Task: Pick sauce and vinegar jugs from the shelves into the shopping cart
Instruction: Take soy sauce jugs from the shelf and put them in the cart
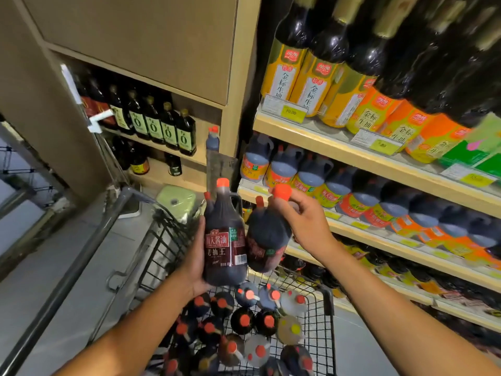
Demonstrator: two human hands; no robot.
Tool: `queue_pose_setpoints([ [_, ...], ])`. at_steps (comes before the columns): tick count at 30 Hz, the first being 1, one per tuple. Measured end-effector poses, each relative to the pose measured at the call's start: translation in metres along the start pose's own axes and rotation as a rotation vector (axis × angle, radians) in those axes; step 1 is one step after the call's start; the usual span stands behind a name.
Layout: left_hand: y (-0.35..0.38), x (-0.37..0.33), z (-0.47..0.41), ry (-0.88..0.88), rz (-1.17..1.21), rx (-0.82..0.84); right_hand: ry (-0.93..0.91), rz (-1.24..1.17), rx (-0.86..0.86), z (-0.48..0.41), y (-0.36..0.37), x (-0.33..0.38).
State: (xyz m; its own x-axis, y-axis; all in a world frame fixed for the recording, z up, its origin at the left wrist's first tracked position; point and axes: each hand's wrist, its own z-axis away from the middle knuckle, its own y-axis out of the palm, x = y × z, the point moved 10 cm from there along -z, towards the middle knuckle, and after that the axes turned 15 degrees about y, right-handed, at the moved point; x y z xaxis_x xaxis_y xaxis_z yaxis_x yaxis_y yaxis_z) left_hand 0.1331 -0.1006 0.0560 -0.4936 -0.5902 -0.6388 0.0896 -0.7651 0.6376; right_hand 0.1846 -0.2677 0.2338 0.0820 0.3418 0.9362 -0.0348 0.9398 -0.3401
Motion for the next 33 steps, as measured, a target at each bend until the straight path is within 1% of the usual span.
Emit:
queue_pose_setpoints([
  [3, 0.014, 0.003, 0.000, -0.009, 0.020, 0.022, 0.016, -0.060, -0.036, 0.003, -0.001, 0.004],
  [6, 0.019, 0.009, -0.001, -0.034, 0.042, 0.049, 0.048, -0.081, -0.014, 0.000, 0.000, 0.001],
  [9, 0.017, 0.013, 0.000, -0.060, 0.063, 0.053, 0.106, -0.063, 0.012, -0.003, -0.004, -0.006],
  [12, 0.015, 0.015, 0.002, -0.092, 0.076, 0.072, 0.104, -0.008, 0.017, -0.005, -0.004, -0.013],
  [17, 0.020, 0.009, 0.004, -0.065, 0.135, 0.078, 0.064, 0.006, -0.125, 0.000, -0.009, -0.013],
  [19, 0.028, 0.005, 0.005, -0.048, 0.158, 0.093, 0.047, -0.022, -0.103, 0.001, -0.004, -0.008],
  [22, 0.037, 0.002, 0.005, -0.049, 0.217, 0.123, 0.066, -0.071, -0.001, 0.002, 0.004, -0.003],
  [25, 0.043, -0.001, 0.002, -0.046, 0.239, 0.151, 0.114, -0.027, 0.069, 0.003, 0.005, -0.010],
  [29, 0.053, -0.003, 0.000, -0.049, 0.220, 0.199, 0.239, -0.013, -0.015, 0.008, -0.008, -0.029],
  [33, 0.061, -0.004, 0.000, -0.023, 0.151, 0.184, 0.258, -0.071, 0.003, 0.017, -0.013, -0.033],
])
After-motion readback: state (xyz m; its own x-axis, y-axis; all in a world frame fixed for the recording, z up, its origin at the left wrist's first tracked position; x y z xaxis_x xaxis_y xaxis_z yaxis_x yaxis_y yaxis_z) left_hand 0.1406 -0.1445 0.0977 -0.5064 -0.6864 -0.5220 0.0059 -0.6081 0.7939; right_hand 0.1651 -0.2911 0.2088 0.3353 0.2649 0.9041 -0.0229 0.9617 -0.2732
